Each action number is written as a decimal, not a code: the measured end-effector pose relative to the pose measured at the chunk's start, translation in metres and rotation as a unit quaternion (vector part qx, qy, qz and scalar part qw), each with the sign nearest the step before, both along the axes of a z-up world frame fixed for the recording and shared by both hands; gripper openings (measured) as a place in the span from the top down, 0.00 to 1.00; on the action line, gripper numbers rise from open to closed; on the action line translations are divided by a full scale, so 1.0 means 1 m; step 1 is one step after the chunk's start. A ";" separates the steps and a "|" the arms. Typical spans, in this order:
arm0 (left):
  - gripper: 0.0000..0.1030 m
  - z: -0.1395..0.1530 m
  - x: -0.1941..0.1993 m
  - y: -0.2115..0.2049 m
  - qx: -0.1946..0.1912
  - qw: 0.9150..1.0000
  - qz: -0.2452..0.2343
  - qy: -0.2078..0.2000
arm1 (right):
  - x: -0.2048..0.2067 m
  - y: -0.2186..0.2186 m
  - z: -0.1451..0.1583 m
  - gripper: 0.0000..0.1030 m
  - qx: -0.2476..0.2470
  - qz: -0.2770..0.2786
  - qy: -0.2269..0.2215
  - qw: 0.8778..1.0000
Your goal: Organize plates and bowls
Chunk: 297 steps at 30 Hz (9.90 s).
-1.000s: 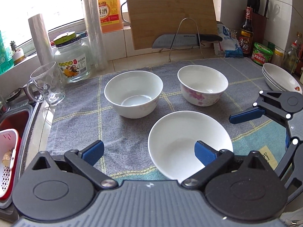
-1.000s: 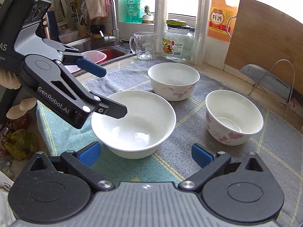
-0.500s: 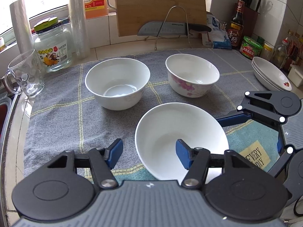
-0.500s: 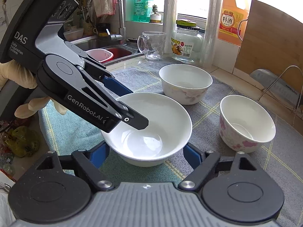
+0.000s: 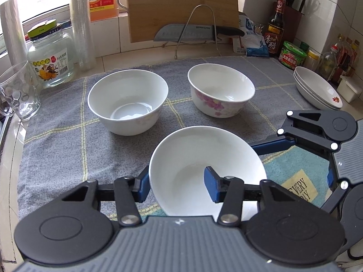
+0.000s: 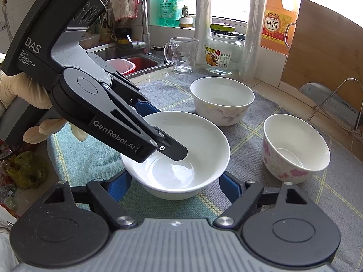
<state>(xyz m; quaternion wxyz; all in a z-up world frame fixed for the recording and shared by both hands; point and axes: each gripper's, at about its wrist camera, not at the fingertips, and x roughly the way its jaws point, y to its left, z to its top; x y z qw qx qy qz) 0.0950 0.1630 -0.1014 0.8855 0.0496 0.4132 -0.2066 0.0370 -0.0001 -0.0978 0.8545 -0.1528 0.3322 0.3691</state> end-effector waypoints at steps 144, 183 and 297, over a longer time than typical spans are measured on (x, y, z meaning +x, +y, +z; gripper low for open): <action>0.46 -0.003 0.143 -0.099 0.026 0.997 -0.079 0.000 | 0.121 -0.078 -0.001 0.14 -0.043 -0.037 0.014 0.998; 0.46 0.063 0.055 -0.124 0.011 0.995 -0.094 -0.040 | 0.042 -0.102 0.055 0.15 -0.036 -0.043 -0.012 0.998; 0.09 -0.011 0.024 -0.006 0.086 0.988 0.081 -0.097 | 0.114 -0.011 0.071 0.00 -0.024 -0.007 0.032 0.999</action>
